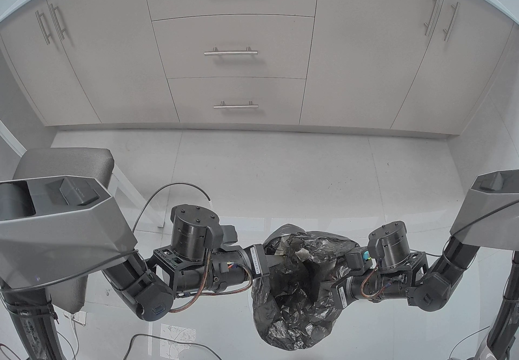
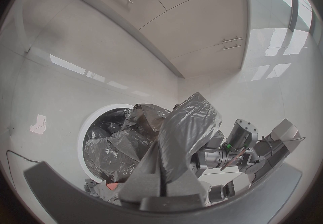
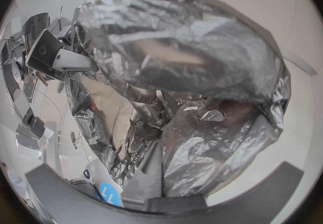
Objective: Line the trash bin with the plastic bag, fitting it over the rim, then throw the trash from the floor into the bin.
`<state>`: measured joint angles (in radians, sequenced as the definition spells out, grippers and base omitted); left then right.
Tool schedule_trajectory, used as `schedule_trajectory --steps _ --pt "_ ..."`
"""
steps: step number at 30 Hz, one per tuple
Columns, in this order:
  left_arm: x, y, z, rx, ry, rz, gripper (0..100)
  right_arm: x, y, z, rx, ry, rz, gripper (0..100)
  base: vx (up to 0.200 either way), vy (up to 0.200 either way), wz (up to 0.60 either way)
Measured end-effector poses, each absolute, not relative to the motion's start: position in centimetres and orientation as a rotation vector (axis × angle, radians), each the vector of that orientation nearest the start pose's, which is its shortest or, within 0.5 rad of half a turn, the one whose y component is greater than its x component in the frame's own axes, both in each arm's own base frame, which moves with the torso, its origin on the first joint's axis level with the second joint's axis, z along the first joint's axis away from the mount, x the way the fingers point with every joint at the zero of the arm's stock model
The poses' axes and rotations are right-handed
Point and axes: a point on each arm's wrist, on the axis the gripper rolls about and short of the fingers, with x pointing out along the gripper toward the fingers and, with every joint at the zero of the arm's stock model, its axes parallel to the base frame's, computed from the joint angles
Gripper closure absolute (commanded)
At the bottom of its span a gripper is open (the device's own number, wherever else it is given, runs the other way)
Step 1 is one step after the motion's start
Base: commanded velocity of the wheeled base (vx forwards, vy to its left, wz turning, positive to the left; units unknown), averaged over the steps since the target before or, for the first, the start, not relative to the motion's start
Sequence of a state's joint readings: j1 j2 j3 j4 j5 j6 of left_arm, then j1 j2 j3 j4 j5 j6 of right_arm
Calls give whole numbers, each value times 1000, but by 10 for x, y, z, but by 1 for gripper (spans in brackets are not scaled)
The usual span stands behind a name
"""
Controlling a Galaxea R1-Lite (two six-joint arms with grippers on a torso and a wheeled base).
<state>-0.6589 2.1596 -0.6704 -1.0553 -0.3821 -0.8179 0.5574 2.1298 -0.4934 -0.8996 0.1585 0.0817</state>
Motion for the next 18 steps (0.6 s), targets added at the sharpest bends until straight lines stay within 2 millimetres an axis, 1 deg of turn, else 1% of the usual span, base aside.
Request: schedule_trajectory --steps 6,15,18 --pt "277 -217 25 -637 847 -756 100 248 156 -15 -90 814 639 100 0 0 0" --pt "282 -218 6 -630 861 -742 100 237 148 -32 -113 895 619 100 0 0 0" --pt "282 -218 2 -621 867 -739 100 237 144 -36 -114 915 600 100 0 0 0"
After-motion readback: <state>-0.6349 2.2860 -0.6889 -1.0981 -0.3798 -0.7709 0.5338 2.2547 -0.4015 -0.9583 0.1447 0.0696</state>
